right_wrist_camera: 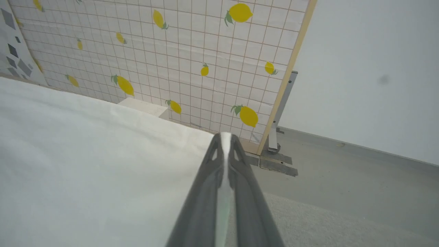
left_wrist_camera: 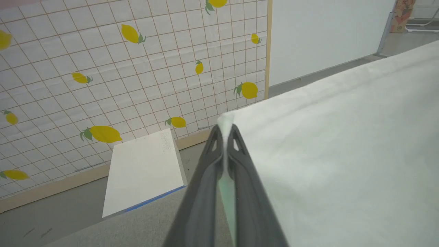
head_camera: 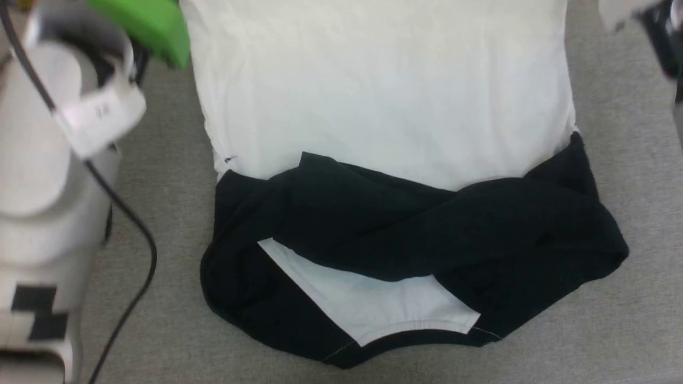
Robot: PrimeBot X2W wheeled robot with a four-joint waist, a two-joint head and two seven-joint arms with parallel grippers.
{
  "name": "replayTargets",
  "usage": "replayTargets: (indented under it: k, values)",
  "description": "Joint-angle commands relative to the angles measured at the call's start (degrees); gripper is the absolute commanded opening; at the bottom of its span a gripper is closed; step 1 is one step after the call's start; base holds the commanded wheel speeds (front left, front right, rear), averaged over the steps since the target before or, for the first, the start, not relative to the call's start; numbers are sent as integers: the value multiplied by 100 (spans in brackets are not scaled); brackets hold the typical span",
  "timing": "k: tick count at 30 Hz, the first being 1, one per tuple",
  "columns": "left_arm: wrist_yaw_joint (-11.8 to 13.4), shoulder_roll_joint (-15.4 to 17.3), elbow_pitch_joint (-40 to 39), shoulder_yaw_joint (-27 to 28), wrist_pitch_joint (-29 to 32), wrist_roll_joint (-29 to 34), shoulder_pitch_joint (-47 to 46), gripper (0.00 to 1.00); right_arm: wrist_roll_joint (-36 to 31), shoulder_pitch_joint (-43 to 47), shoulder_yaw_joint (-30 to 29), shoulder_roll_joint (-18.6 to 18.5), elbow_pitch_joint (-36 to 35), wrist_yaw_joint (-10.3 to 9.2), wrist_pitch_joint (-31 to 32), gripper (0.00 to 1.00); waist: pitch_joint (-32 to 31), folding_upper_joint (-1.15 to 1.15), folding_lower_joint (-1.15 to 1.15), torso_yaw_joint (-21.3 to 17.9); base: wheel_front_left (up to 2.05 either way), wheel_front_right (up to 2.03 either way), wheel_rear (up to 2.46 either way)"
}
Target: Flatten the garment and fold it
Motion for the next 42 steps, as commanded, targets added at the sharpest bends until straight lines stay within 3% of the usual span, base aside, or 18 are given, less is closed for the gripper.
replayTargets:
  k: [1, 9, 13, 18, 27, 36, 37, 38, 39, 40, 42]
  values:
    - [44, 89, -230, 49, -45, -127, 422, 0, 141, 402, 56, -144, -257, -11, -71, 0, -723, 0, 0, 64, 0, 0, 0]
    - [394, 328, -1681, 181, 43, -681, 2856, 0, 405, 2738, -257, -579, -1751, -11, 159, 0, -1645, 0, 0, 72, 0, 0, 0]
    - [683, 273, -2182, 259, 142, -1041, 3990, 0, 340, 3905, -682, -508, -2339, -11, 486, 0, -1960, 0, 0, 108, 0, 0, 0]
    - [719, 145, -2338, 228, 269, -1755, 5386, 0, 87, 5430, -1274, -159, -2976, -11, 1009, 0, -2261, 0, 0, 208, 0, 0, 0]
    - [598, -11, -1945, 15, 363, -2226, 6221, 0, -287, 6624, -1915, 410, -3404, -11, 1780, 0, -2421, 0, 0, 323, 0, 0, 0]
    - [533, -276, -1324, -349, 372, -2171, 6215, 0, -445, 6967, -2062, 856, -2826, -11, 2369, 0, -2427, 0, 0, 375, 0, 0, 0]
    - [530, -318, -1249, -376, 358, -2171, 6204, 0, -446, 6963, -2056, 892, -2771, -11, 2399, 6, -2433, 0, 0, 371, 0, 0, 0]
    - [525, -381, -1166, -401, 336, -2189, 6195, 25, -444, 6963, -2079, 946, -2703, -11, 2436, 45, -2439, 0, 0, 370, 0, 0, 0]
    - [523, -412, -1108, -426, 317, -2177, 6183, 79, -450, 6971, -2093, 981, -2644, -11, 2493, 100, -2449, 0, 0, 371, 0, 0, 0]
    - [533, -454, -1041, -449, 306, -2176, 6174, 100, -450, 6980, -2123, 1025, -2591, -11, 2557, 100, -2463, 0, 0, 376, 0, 0, 0]
    - [539, -514, -977, -462, 257, -2182, 6159, 100, -444, 6994, -2193, 1100, -2562, -11, 2627, 100, -2498, 0, 0, 391, 0, 0, 0]
